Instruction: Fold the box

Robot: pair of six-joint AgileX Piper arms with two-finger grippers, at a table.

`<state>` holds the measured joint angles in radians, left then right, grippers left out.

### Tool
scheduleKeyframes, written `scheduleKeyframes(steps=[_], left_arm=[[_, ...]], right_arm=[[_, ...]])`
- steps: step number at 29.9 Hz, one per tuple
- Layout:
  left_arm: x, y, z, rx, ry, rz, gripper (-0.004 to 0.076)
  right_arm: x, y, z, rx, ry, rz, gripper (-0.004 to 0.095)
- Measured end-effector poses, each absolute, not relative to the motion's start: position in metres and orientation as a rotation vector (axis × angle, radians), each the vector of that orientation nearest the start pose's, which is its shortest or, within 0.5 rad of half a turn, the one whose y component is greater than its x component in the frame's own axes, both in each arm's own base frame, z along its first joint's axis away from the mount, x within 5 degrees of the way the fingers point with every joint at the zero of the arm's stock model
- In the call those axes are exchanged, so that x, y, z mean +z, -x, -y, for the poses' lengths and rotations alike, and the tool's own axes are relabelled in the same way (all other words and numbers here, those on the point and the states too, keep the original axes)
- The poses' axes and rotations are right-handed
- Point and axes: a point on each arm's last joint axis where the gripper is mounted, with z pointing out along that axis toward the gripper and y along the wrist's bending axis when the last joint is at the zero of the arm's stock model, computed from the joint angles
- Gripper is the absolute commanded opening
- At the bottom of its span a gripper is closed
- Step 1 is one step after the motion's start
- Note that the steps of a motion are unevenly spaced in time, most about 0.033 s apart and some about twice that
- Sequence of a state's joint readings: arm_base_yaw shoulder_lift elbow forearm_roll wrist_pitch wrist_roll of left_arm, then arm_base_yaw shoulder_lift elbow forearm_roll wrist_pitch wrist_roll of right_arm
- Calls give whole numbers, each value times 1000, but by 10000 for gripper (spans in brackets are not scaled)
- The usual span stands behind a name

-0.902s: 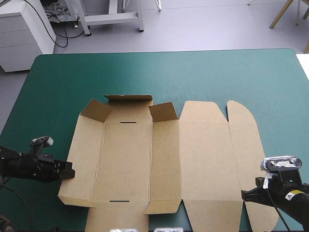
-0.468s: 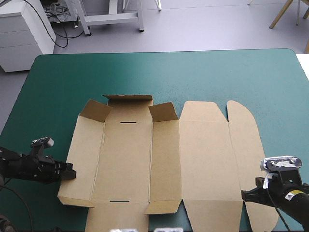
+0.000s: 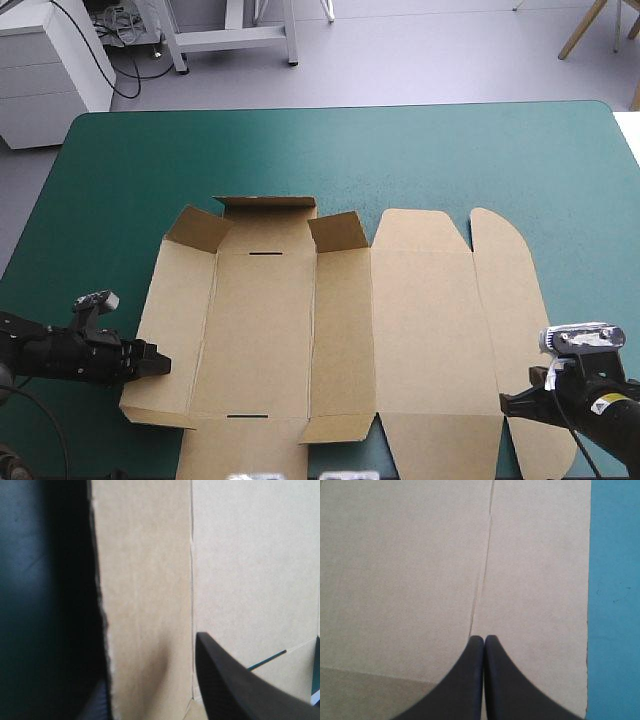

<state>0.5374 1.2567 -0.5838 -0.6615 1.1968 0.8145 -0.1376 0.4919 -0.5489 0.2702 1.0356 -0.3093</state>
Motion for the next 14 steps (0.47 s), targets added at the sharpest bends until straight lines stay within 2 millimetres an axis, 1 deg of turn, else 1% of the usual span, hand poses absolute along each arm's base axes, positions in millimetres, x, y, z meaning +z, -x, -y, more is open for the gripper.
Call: scheduleKeyframes(steps=[4, 11, 14], left_arm=[[210, -166, -36, -858, 53, -2801, 386], [209, -169, -19, -867, -114, -2837, 383], [209, -169, -17, -867, -133, -2841, 360]], right_arm=[[280, -73, -11, 144, 140, -2415, -19], [280, -73, -11, 144, 140, -2415, -19], [280, -73, -11, 144, 140, -2415, -19]])
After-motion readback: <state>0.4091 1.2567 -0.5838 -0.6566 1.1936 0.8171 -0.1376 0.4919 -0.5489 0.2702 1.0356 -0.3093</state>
